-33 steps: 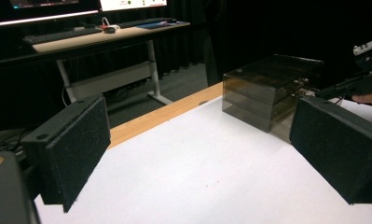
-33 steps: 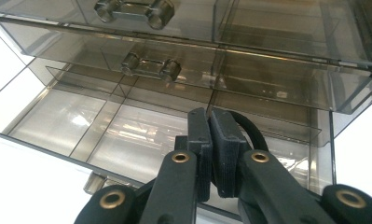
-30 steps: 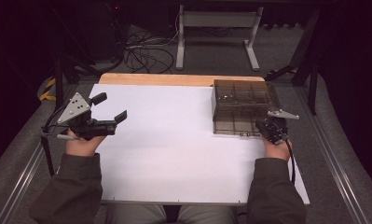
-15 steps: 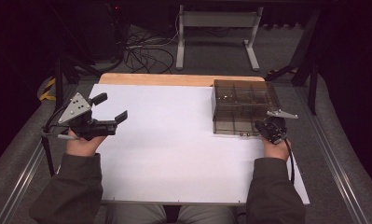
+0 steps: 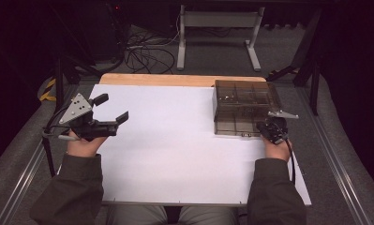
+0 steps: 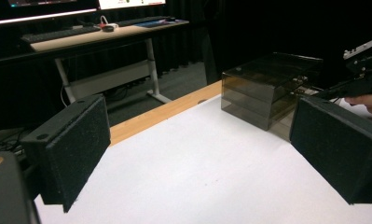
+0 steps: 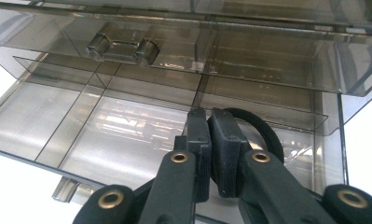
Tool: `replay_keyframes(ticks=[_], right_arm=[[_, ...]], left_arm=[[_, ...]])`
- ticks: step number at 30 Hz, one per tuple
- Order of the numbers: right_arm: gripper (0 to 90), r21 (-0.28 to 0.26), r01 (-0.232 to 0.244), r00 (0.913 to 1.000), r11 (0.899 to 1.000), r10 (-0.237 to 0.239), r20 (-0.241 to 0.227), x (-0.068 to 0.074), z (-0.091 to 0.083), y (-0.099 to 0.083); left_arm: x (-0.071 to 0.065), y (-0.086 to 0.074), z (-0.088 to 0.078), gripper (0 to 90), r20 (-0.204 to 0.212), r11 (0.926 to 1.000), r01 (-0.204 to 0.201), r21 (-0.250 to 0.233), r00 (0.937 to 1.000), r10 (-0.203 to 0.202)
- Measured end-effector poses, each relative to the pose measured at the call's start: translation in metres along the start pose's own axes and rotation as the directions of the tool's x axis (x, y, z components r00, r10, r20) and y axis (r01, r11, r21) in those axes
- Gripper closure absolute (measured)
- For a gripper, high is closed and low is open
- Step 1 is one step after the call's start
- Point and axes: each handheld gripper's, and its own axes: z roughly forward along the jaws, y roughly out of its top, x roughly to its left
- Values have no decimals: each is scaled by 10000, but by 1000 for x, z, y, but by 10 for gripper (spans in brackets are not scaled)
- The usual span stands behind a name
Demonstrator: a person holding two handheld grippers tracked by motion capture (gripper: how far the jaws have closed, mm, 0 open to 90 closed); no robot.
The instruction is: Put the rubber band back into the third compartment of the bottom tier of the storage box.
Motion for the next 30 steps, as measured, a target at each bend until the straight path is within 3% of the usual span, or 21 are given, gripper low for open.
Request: replay_keyframes(ticks=[30], right_arm=[[772, 282, 30, 9999, 9996, -34, 161, 0, 7, 0]], left_arm=[[0, -1, 2, 63, 25, 10000, 5, 67, 10000, -5]])
